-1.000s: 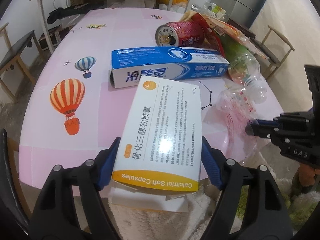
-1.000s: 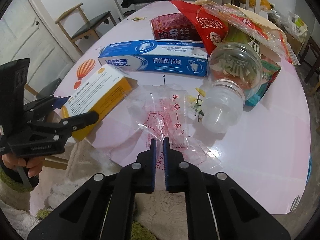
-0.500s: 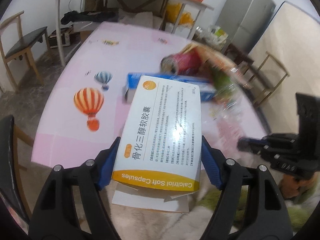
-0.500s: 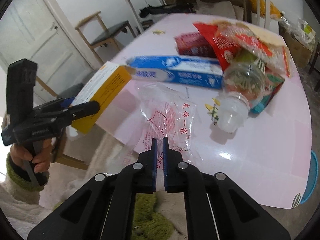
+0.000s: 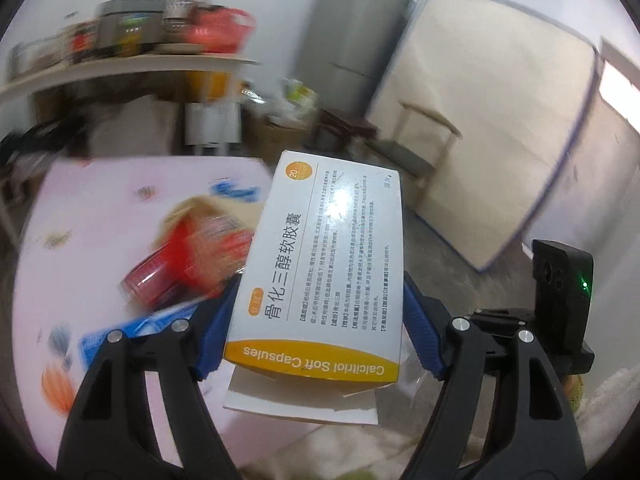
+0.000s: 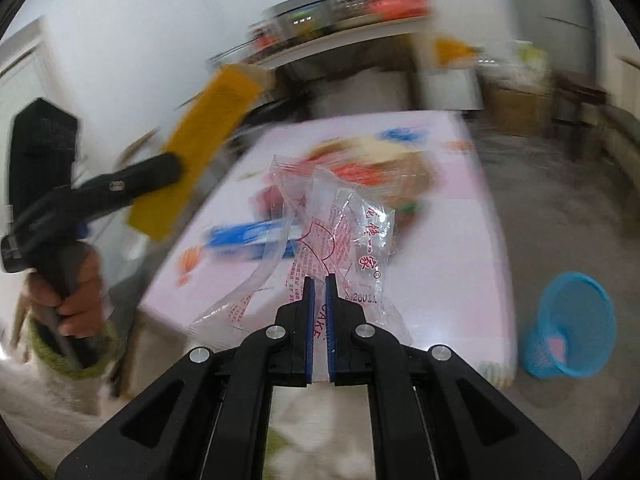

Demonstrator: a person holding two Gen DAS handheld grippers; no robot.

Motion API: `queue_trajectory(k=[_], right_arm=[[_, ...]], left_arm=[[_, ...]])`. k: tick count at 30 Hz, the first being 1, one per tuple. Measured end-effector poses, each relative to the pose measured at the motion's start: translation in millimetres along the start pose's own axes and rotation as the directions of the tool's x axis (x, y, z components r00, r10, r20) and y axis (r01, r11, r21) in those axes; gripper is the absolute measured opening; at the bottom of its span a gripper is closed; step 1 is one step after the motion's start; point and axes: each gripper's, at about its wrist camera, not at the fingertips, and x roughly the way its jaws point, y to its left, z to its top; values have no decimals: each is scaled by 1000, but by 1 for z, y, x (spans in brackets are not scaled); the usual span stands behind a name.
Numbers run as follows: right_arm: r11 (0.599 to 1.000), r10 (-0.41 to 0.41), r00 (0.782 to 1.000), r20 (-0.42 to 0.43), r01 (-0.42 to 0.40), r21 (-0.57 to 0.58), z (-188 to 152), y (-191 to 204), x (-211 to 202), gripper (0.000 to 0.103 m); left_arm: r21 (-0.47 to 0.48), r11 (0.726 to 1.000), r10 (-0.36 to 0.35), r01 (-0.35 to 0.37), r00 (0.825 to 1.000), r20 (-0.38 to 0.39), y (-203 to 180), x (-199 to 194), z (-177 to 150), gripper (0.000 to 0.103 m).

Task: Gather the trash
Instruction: 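Carry the box and bag to the wastebasket and open both tools, then return both tools to the table near the blue toothpaste box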

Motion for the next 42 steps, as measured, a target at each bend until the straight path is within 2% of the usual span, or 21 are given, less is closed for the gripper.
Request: queue_trajectory(k=[3, 5, 7, 11, 12, 13, 15, 17, 19, 20, 22, 23, 24, 25, 27, 29, 31, 32, 36, 40, 42], right_arm=[[975, -163, 986, 31, 156, 160, -7, -68, -19, 5], [939, -234, 972, 24, 219, 265, -14, -110, -25, 5], [889, -269, 963, 2, 247, 387, -26, -159, -29, 5], [792, -243, 969, -46, 226, 567, -53, -237, -17, 5], [764, -234, 970, -63, 224, 605, -61, -258, -10, 5], [740, -223, 972, -76, 220, 636, -67, -271, 0, 5], [699, -198, 976, -90, 205, 685, -77, -297, 17, 5], [666, -191, 975, -110, 211, 715, -83, -320, 30, 5], [634, -195, 971, -136, 231, 738, -86, -341, 46, 5], [626, -197, 970, -143, 237, 743, -86, -352, 54, 5], [603, -209, 965, -156, 253, 756, -84, -374, 67, 9], [594, -214, 964, -160, 259, 762, -83, -387, 76, 9], [589, -214, 963, -167, 263, 764, -81, -400, 87, 13], [580, -216, 960, -178, 273, 768, -82, -413, 94, 28], [554, -238, 942, -236, 331, 764, -88, -438, 113, 39], [537, -256, 929, -268, 367, 760, -94, -451, 123, 39], [518, -256, 925, -281, 377, 768, -104, -459, 124, 39], [515, -254, 927, -274, 370, 773, -107, -458, 122, 39], [533, -278, 926, -256, 371, 760, -116, -448, 110, 39], [563, -302, 923, -239, 374, 736, -115, -429, 91, 39], [584, -308, 927, -217, 364, 726, -110, -418, 80, 40]], left_arm=[[22, 998, -62, 64, 993, -96, -27, 48, 28, 72], [11, 991, -128, 133, 974, -186, -47, 94, 47, 72], [31, 988, -137, 150, 956, -259, -73, 142, 61, 72], [47, 986, -125, 162, 888, -443, -129, 247, 68, 72], [37, 986, -121, 161, 857, -501, -143, 279, 63, 72], [30, 987, -117, 157, 837, -535, -150, 300, 60, 72], [10, 991, -99, 134, 781, -616, -166, 351, 45, 72], [7, 994, -76, 108, 746, -661, -175, 389, 33, 72], [-5, 996, -64, 84, 723, -688, -182, 421, 24, 72], [-6, 997, -55, 72, 717, -695, -186, 436, 22, 72], [-22, 997, -69, 75, 718, -693, -192, 458, 25, 73], [-35, 996, -87, 87, 721, -688, -196, 471, 28, 77], [-52, 994, -109, 101, 721, -685, -200, 483, 31, 85], [-67, 992, -122, 105, 724, -679, -203, 488, 33, 86], [-111, 988, -156, 109, 726, -670, -206, 497, 36, 86], [-176, 976, -213, 127, 719, -662, -205, 500, 36, 86], [-190, 970, -240, 151, 716, -655, -211, 495, 32, 86], [-179, 970, -241, 163, 721, -650, -211, 490, 33, 86], [-145, 968, -252, 207, 736, -628, -211, 463, 36, 86], [-124, 956, -289, 268, 768, -572, -210, 415, 52, 86], [-93, 949, -303, 301, 790, -533, -209, 381, 63, 86]])
